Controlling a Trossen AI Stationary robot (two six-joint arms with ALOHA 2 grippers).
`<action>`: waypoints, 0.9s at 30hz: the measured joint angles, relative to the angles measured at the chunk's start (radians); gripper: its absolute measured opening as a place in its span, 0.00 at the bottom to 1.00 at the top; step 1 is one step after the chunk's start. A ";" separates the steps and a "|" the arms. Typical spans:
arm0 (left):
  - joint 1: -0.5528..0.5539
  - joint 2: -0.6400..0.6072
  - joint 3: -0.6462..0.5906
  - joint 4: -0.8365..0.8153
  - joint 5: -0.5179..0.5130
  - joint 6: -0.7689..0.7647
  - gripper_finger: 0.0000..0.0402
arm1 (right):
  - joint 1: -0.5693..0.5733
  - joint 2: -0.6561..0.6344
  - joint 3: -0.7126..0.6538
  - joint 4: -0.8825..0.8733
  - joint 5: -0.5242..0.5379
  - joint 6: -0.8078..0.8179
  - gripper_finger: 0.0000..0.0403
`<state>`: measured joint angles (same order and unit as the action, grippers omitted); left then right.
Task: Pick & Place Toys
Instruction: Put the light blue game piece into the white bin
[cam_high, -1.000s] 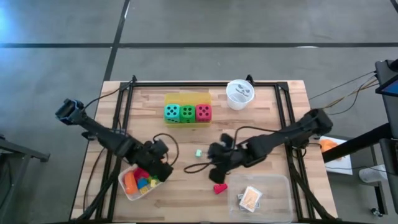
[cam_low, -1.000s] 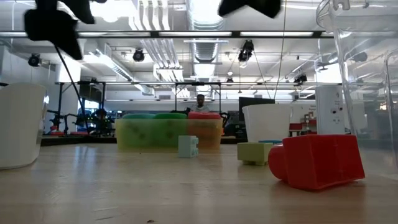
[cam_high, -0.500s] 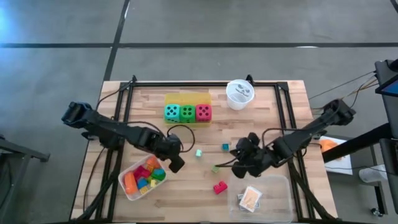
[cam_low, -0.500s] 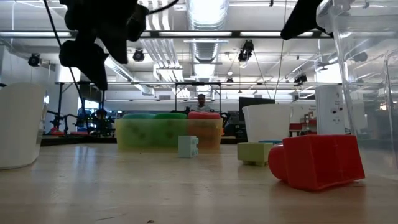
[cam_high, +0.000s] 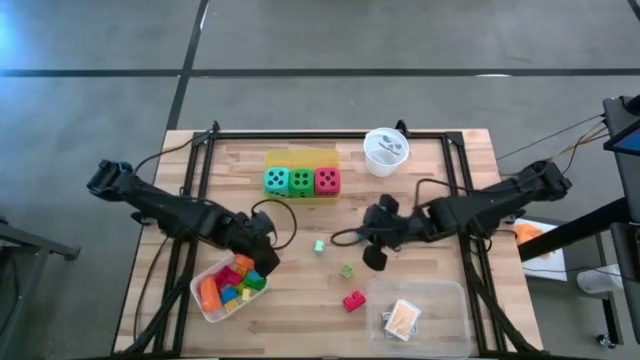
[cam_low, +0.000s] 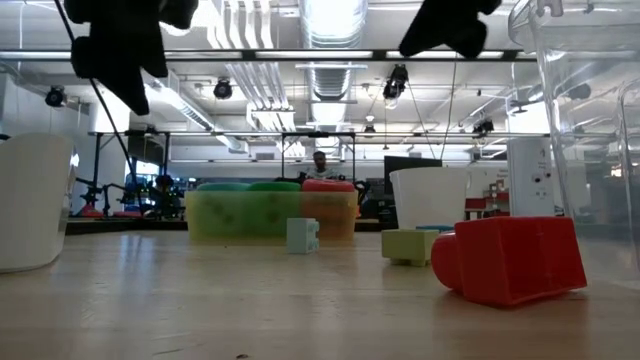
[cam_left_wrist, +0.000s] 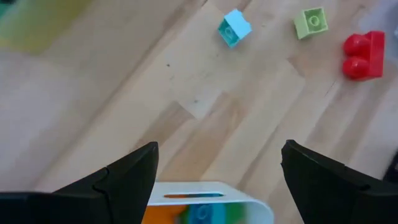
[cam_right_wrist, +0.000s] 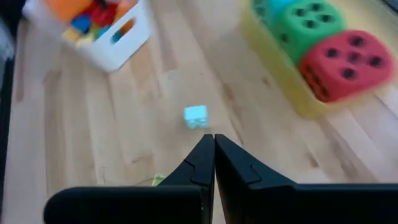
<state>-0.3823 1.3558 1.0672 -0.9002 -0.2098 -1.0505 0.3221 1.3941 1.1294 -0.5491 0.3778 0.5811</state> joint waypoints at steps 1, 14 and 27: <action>-0.010 -0.008 0.000 -0.010 -0.012 0.010 0.81 | -0.011 0.020 0.015 -0.002 -0.032 -0.045 0.03; -0.155 -0.110 -0.065 -0.144 -0.234 -0.085 0.81 | -0.113 0.408 0.341 -0.063 -0.141 -0.303 0.51; -0.180 -0.117 -0.099 -0.328 -0.271 -0.107 0.81 | -0.161 0.649 0.462 -0.136 -0.141 -0.292 0.65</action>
<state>-0.5627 1.2388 0.9682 -1.2280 -0.4806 -1.1577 0.1616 2.0430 1.5910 -0.6849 0.2370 0.2887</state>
